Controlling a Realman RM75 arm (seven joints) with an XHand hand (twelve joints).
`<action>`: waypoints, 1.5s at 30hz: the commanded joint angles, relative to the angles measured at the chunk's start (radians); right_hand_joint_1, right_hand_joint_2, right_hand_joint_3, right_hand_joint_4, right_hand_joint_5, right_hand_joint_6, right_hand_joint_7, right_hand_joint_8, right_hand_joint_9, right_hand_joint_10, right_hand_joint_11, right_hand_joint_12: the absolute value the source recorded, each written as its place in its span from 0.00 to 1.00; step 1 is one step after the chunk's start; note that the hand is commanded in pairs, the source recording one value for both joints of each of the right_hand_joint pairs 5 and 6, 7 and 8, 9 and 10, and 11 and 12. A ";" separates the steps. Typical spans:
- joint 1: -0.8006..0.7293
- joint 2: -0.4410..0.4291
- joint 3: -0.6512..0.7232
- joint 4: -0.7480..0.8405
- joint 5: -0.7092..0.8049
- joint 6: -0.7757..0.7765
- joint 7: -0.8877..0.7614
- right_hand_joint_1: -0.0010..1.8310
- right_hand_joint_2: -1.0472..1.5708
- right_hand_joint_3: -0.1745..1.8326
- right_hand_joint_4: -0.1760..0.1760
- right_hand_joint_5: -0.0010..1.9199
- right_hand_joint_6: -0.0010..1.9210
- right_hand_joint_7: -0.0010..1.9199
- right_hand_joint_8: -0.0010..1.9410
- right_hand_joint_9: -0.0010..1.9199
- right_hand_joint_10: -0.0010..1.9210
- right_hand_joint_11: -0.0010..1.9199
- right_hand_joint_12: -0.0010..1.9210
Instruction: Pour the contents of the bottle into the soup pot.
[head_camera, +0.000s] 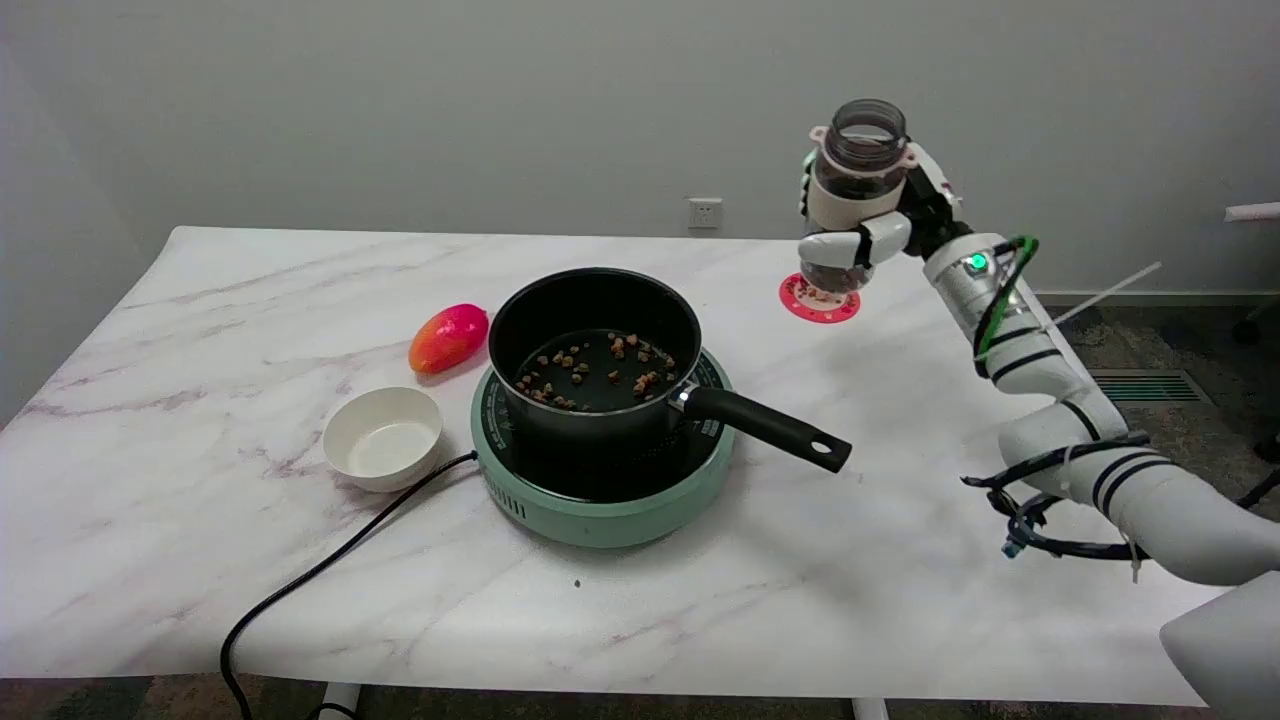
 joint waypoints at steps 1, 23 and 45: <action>0.083 0.044 -0.027 0.332 -0.319 -0.295 0.014 0.83 0.76 0.37 0.50 0.98 0.98 0.94 0.93 0.69 0.69 0.61 0.61; 0.087 0.059 -0.141 0.711 -0.729 -0.657 0.003 0.85 0.72 0.41 0.50 0.95 0.95 0.93 0.92 0.67 0.67 0.58 0.58; -0.053 0.066 -0.105 0.909 -1.338 -0.759 0.003 0.77 0.85 0.33 0.50 1.00 1.00 0.99 0.98 0.71 0.71 0.63 0.63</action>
